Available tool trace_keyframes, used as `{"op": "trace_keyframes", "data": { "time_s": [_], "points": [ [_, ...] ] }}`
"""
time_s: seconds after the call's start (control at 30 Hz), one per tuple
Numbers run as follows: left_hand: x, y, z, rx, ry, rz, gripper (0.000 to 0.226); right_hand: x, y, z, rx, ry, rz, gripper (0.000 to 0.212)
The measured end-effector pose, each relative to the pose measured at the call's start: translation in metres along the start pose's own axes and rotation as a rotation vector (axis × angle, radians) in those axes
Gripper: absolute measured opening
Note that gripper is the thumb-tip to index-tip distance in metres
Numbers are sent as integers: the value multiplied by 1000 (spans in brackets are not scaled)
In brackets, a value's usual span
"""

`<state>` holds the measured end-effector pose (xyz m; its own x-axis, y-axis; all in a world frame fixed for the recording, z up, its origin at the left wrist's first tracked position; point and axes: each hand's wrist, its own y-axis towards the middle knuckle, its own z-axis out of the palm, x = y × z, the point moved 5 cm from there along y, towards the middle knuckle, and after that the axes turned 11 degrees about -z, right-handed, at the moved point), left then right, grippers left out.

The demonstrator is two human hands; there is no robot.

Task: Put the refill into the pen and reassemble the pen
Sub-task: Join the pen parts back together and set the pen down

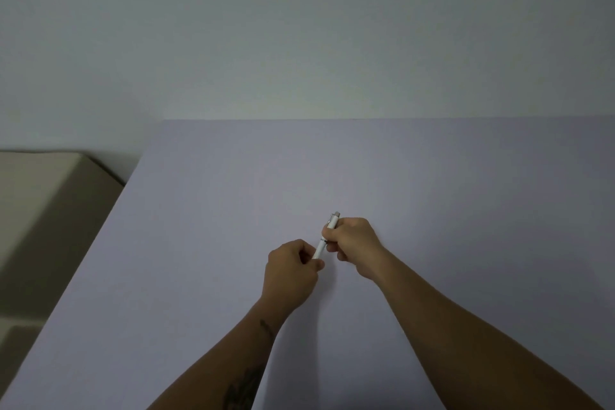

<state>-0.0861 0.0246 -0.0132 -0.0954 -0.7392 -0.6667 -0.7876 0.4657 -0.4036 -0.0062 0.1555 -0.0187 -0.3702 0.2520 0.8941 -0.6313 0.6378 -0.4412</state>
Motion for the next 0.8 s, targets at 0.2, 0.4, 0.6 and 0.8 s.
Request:
{"op": "trace_keyframes", "data": {
  "time_s": [0.2, 0.4, 0.6, 0.8],
  "points": [
    [7, -8, 1, 15, -80, 58, 25, 6, 1, -9, -108, -140, -113, 8],
    [42, 1, -6, 19, 484, 156, 73, -9, -8, -11, -70, -555, -134, 17],
    [86, 4, -1, 77, 817, 52, 103, -32, -17, 1, -58, -769, -121, 25],
    [93, 7, -3, 64, 813, 65, 103, -49, -18, 11, -87, -874, -129, 23]
  ]
}}
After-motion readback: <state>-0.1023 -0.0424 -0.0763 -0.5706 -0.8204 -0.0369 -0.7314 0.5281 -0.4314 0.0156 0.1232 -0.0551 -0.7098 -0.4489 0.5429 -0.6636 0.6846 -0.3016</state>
